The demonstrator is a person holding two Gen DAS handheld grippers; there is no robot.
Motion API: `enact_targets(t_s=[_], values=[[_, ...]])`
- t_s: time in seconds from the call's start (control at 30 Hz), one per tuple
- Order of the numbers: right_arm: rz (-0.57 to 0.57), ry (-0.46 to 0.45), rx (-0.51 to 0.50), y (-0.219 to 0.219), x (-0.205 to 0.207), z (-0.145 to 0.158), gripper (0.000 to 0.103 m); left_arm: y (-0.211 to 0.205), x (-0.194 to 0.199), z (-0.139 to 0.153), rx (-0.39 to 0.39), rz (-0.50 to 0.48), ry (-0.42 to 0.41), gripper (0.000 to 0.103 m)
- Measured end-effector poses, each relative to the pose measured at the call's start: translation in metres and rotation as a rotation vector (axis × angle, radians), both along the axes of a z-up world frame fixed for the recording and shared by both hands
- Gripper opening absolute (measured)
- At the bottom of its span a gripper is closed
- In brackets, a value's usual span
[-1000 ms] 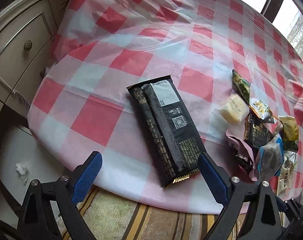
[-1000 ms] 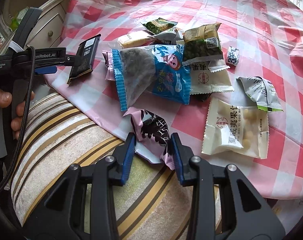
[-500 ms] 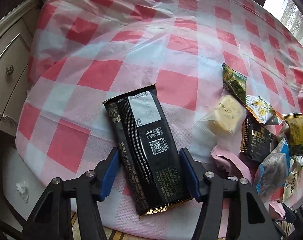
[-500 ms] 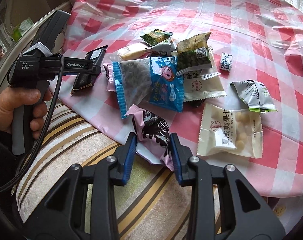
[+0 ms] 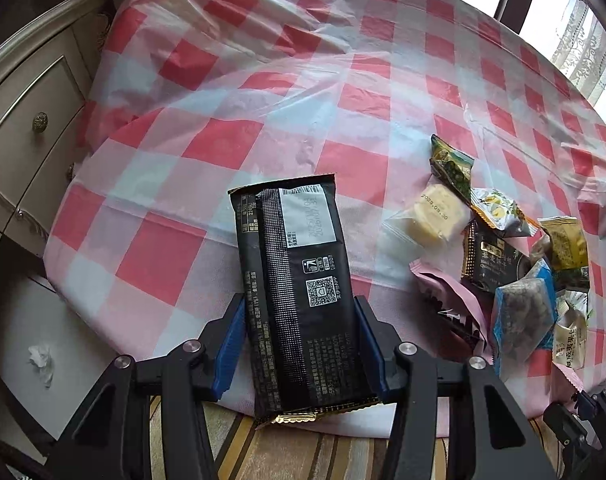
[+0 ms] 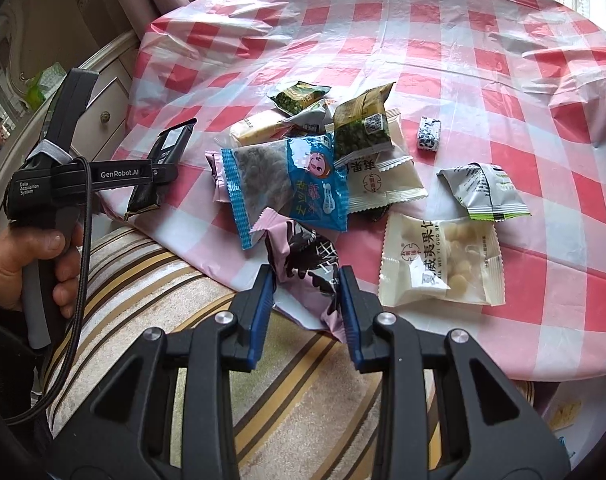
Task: Organize snacks
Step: 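Grasp the black wafer packet with the left tool while the right tool grasps a pink wrapper, then drop the pink wrapper and wafer packet into the white box with both tools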
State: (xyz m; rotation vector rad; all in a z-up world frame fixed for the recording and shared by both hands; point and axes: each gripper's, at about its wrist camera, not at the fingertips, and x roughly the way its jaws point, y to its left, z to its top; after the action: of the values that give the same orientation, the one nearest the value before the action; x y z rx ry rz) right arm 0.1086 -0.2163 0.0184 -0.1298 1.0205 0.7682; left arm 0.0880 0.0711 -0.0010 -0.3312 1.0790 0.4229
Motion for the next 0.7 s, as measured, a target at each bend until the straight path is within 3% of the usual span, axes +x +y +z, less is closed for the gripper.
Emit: enact_targets(t_s=[0.4, 0.7], values=[[-0.126, -0.004, 0.049, -0.045, 0.002, 0.012, 0.036, -0.049, -0.020, 0.039, 0.026, -0.122, -0.079, 0.052], [-0.263, -0.011, 0.072, -0.104, 0.003, 0.021, 0.036, -0.131, -0.010, 0.055, 0.003, -0.332, -0.119, 0.052]])
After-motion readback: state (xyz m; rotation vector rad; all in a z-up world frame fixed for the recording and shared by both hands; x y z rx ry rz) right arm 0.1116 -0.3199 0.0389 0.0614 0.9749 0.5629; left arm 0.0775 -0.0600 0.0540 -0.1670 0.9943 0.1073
